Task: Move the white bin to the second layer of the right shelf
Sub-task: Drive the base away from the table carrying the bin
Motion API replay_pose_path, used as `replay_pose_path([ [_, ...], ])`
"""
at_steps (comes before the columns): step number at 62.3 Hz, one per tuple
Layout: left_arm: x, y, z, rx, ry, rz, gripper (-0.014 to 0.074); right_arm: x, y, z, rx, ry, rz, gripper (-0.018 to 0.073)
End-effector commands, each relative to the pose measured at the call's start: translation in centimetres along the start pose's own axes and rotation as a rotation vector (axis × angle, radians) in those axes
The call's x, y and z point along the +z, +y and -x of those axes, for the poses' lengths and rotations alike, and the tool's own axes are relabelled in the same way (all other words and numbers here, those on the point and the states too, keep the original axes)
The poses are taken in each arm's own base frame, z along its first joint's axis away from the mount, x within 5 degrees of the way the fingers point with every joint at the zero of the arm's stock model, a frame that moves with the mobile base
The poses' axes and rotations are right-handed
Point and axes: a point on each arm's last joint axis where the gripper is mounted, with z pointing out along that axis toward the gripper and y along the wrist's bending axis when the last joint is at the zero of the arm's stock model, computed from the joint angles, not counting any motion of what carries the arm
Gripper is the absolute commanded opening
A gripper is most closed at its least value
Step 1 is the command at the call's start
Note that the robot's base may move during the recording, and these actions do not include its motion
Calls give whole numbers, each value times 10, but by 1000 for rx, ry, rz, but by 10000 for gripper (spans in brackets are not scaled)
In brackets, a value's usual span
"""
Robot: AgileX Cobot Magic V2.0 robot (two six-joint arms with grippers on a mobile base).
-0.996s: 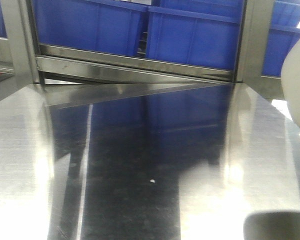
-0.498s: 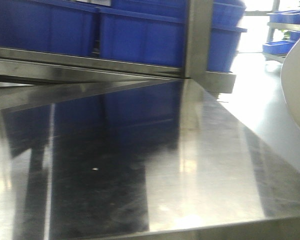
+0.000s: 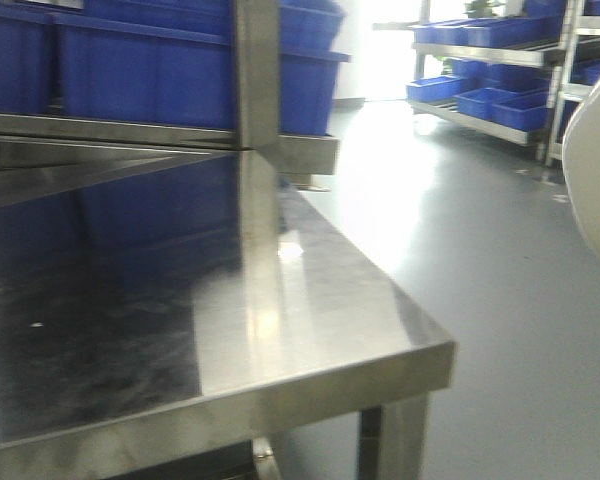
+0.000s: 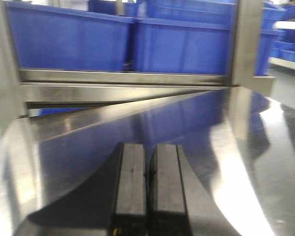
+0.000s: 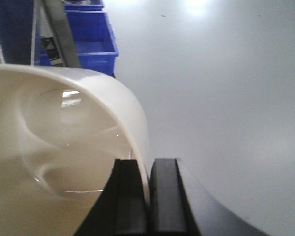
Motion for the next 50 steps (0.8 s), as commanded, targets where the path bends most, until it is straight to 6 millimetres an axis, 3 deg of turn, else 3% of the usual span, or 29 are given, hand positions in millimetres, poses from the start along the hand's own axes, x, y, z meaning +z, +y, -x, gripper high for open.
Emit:
replay_pose_path([
  [1,0,0,-4,-9,-61,4,85,-6,0,18,1,-128,-4,27],
  [50,0,0,-4,-9,-61,4,85,-6,0,17,1,-127,-4,27],
])
